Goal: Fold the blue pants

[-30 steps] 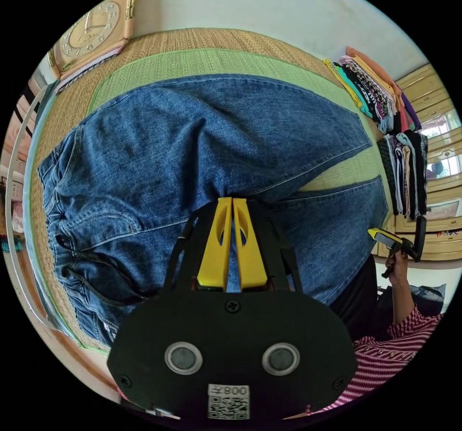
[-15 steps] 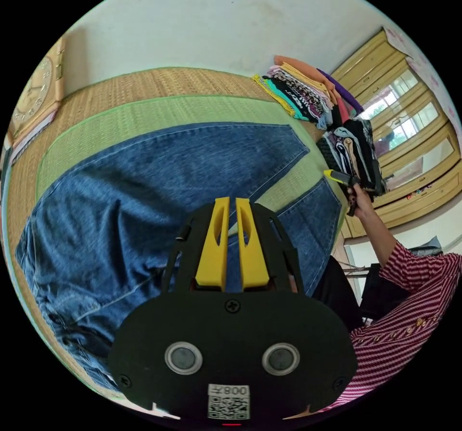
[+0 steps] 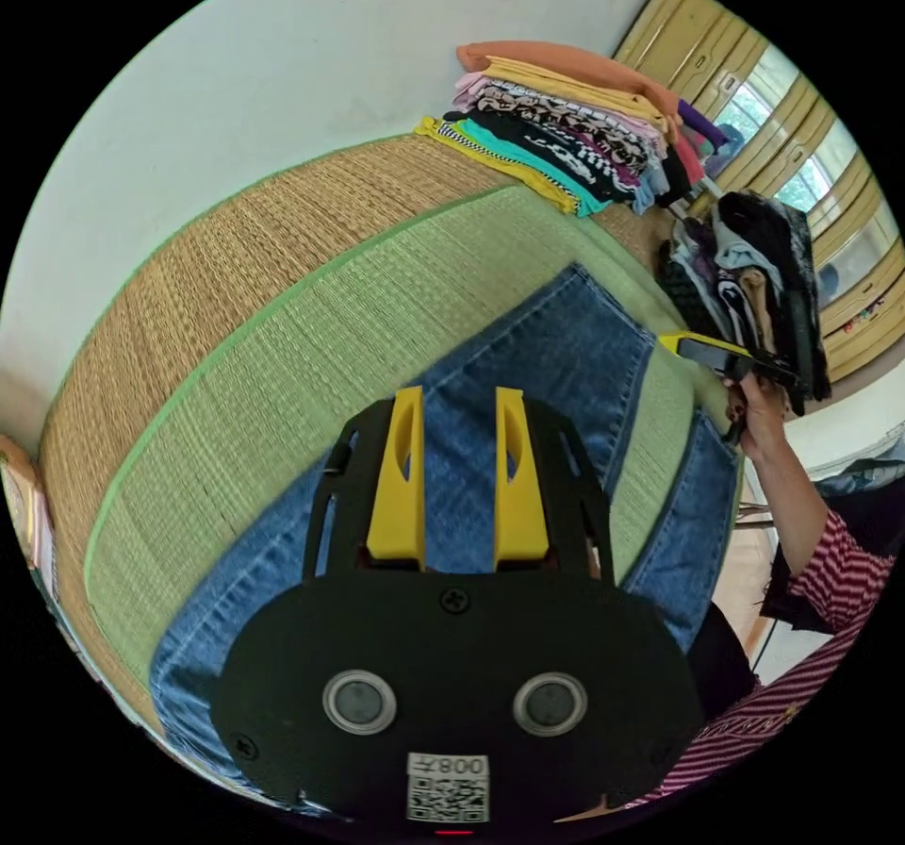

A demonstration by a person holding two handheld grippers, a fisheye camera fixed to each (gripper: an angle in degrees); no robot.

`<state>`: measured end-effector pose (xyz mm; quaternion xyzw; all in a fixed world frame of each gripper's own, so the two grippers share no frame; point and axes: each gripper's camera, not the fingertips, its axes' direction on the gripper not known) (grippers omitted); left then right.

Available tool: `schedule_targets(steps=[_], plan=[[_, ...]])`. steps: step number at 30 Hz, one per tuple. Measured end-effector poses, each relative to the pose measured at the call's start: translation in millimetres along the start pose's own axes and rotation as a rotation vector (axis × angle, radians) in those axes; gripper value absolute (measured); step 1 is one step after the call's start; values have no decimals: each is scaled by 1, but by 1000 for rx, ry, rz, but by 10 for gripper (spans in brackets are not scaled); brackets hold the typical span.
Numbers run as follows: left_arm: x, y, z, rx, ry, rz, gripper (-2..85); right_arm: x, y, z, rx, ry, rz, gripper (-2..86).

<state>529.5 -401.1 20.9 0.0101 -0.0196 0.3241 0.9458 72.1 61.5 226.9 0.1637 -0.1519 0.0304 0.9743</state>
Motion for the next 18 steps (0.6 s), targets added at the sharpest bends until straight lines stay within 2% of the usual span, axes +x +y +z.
schedule_targets(steps=[2, 9, 14, 18], plan=[[-4, -12, 14, -67, 13, -24, 100, 7, 5, 14, -2, -7, 21, 78], [7, -25, 17, -64, -45, 40, 23, 23, 12, 25, -18, -19, 15, 26], [4, -25, 0, 40, 30, 25, 16, 35, 18, -16, 64, -90, -14, 9], [-3, -24, 7, 1, 33, -53, 27, 44, 9, 2, -18, -64, 8, 10]])
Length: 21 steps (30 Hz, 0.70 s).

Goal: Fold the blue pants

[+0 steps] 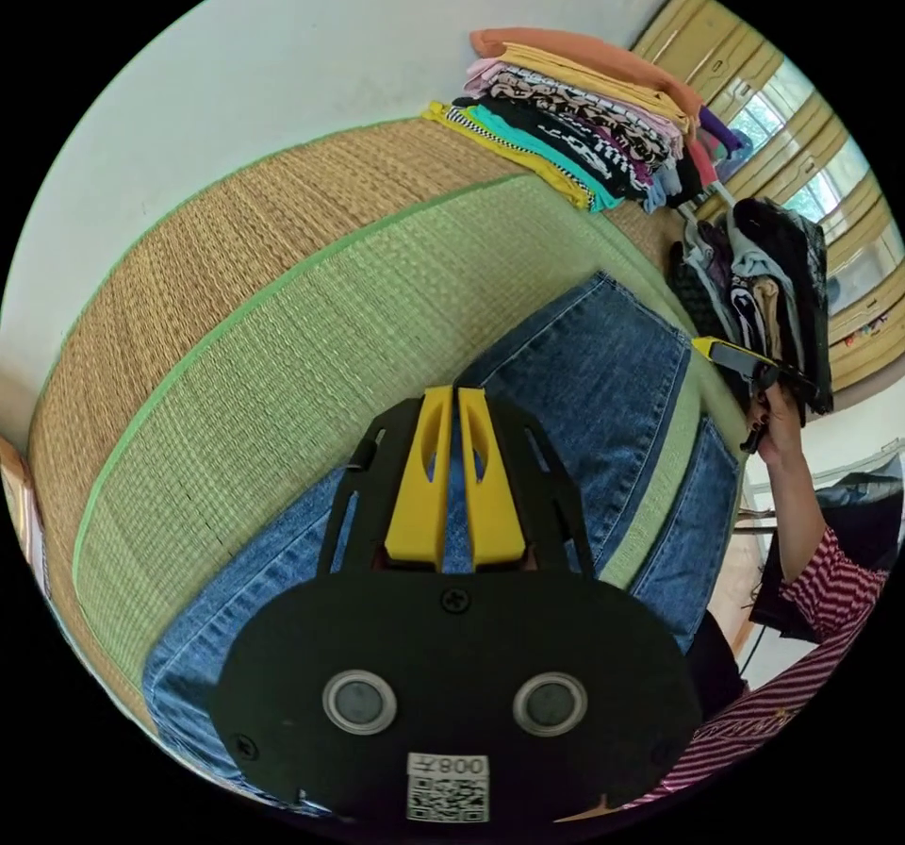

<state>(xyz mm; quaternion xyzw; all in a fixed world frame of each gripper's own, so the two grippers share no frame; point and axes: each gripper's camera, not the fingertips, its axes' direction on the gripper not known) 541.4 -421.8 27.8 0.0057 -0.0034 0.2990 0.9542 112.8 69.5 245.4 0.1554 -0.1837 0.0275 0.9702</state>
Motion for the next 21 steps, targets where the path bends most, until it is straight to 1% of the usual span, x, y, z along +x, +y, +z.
schedule_targets(steps=[1, 3, 5, 7, 9, 11, 14, 15, 16, 18, 21], plan=[[0, 2, -1, 7, 11, -1, 30, 3, -1, 4, -30, -11, 14, 12], [3, 12, -8, 37, 114, 37, 51, 4, 4, -8, -2, -22, 0, 15], [12, 27, -10, 29, 187, 103, 69, 4, 20, -33, 3, 8, -40, 26], [25, 45, -10, -7, 254, 190, 82, 7, 45, -55, 13, 56, -60, 46], [41, 74, -5, -89, 291, 282, 94, 16, 76, -75, -3, 103, -52, 63], [50, 94, 1, -151, 280, 322, 99, 30, 118, -93, -43, 129, -20, 77], [59, 120, 11, -243, 229, 352, 98, 40, 153, -94, -124, 148, 18, 79], [60, 127, 10, -214, 207, 362, 91, 40, 157, -93, -137, 152, 23, 79], [61, 129, 11, -223, 194, 367, 88, 41, 160, -87, -167, 153, 33, 78], [63, 135, 14, -244, 132, 356, 58, 38, 156, -92, -140, 160, 49, 68], [62, 140, 16, -268, 135, 346, 33, 34, 135, -97, -181, 167, 43, 53]])
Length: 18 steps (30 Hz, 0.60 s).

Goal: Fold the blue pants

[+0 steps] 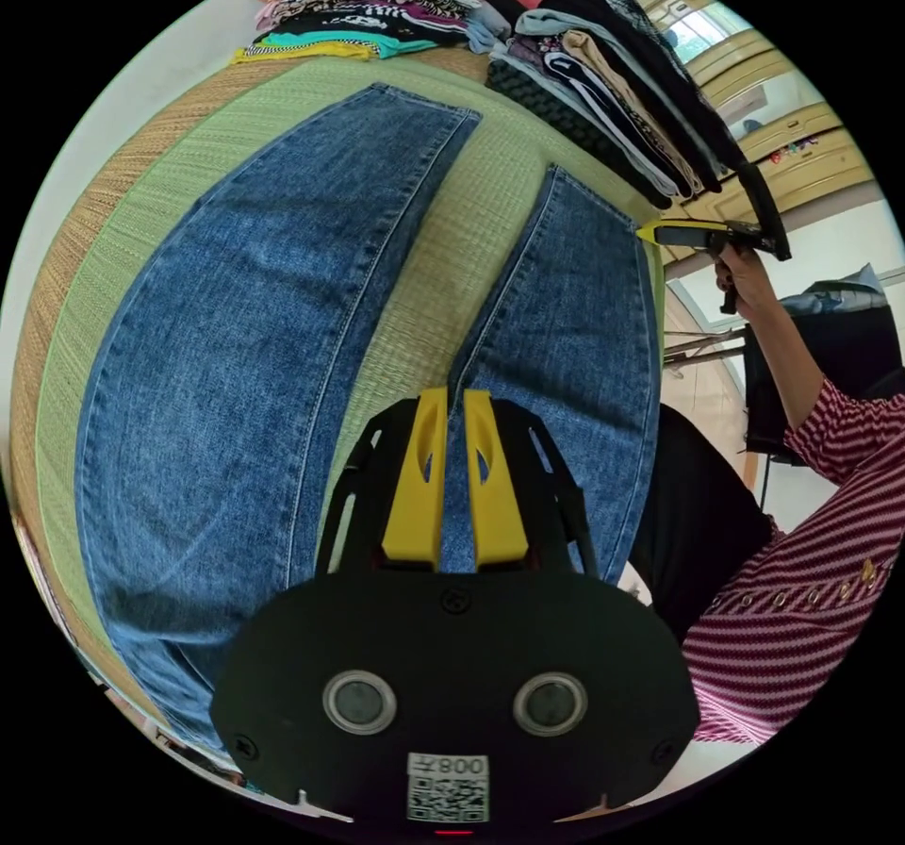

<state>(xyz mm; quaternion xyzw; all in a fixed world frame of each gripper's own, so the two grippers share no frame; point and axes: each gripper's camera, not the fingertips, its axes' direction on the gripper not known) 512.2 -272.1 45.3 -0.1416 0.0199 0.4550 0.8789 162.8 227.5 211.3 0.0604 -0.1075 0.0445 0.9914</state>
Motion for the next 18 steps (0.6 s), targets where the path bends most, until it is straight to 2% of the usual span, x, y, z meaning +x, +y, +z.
schedule_targets(steps=[4, 7, 10, 16, 18], plan=[[3, 9, -4, 74, 36, -6, 26, 12, -20, -36, 27, -30, 19, 34], [3, 16, 10, 33, 14, -28, 28, 23, -32, -38, -10, -50, 47, 34], [-2, 34, 10, 70, 44, -89, 37, 31, -41, -52, 4, -95, 88, 39], [-13, 124, -27, 249, 37, -285, 41, 27, -46, -109, 118, -158, 136, 14], [-22, 181, -38, 290, 16, -432, 36, 4, -52, -123, 130, -187, 97, 8]])
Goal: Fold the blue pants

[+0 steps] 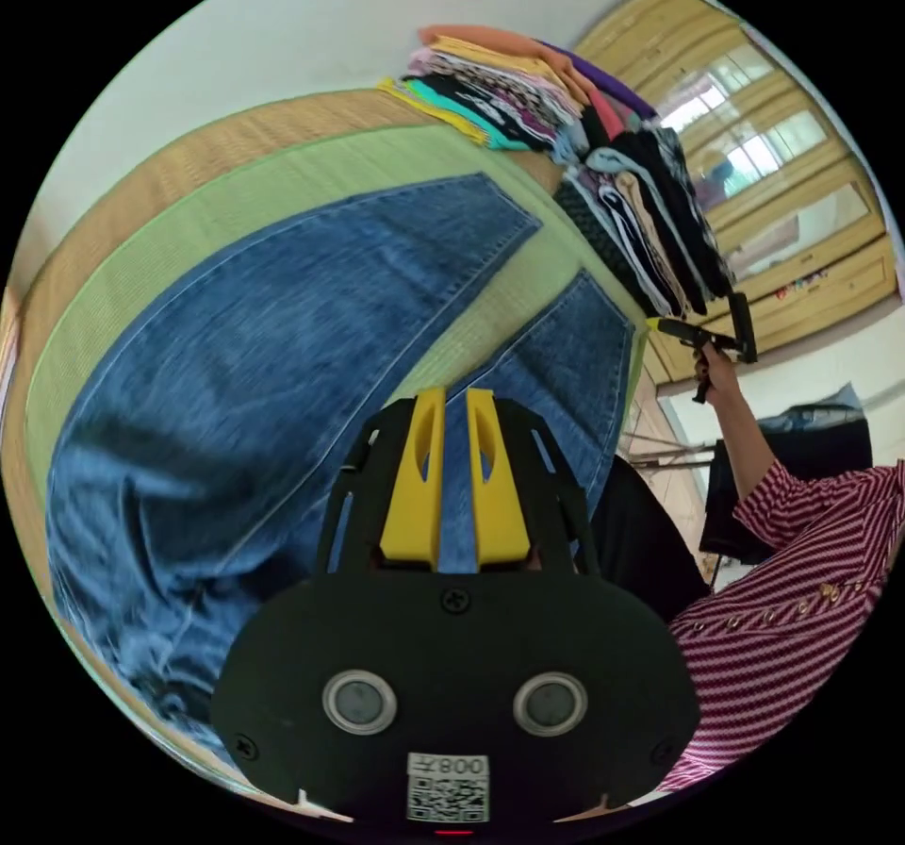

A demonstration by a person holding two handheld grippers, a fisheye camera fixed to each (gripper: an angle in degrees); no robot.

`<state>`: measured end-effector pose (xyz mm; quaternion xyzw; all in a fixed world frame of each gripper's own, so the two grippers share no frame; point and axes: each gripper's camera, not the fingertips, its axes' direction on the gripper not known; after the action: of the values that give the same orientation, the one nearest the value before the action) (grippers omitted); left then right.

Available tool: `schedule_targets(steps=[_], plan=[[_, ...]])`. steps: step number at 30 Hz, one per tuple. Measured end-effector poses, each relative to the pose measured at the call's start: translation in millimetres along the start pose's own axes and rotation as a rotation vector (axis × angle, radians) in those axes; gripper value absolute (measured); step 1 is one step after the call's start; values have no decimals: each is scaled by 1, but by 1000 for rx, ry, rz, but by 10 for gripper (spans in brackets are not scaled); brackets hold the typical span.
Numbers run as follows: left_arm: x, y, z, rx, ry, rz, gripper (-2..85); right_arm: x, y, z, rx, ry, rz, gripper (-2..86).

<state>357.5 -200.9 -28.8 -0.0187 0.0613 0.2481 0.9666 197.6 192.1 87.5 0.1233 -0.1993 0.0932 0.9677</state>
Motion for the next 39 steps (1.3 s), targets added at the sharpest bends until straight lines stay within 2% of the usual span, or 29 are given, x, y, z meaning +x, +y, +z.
schedule_targets(steps=[3, 5, 10, 12, 14, 20, 26, 30, 34, 39], plan=[[-39, 66, -27, 16, -85, -207, 24, -79, -11, 7, -58, -98, -157, 3], [-59, 108, -41, 21, -128, -338, 15, -166, -15, 29, -154, -136, -325, 1], [-96, 209, -58, -12, -254, -606, 4, -329, -2, 82, -319, -113, -629, 1], [-109, 249, -54, -36, -230, -666, 3, -375, 3, 100, -367, -85, -701, 1], [-114, 271, -59, 50, -171, -704, 2, -420, 2, 121, -426, -40, -742, 1], [-113, 302, -67, -2, -269, -565, 0, -522, -61, 113, -363, -35, -774, 1], [-122, 343, -81, 24, -264, -512, 1, -619, -122, 132, -361, 2, -823, 1], [-136, 370, -95, 55, -207, -546, 1, -639, -126, 164, -465, 102, -848, 2], [-147, 389, -115, 99, -177, -549, 1, -646, -132, 139, -389, 63, -852, 2], [-177, 404, -147, 188, -173, -565, 1, -670, -147, 124, -394, 104, -864, 2]])
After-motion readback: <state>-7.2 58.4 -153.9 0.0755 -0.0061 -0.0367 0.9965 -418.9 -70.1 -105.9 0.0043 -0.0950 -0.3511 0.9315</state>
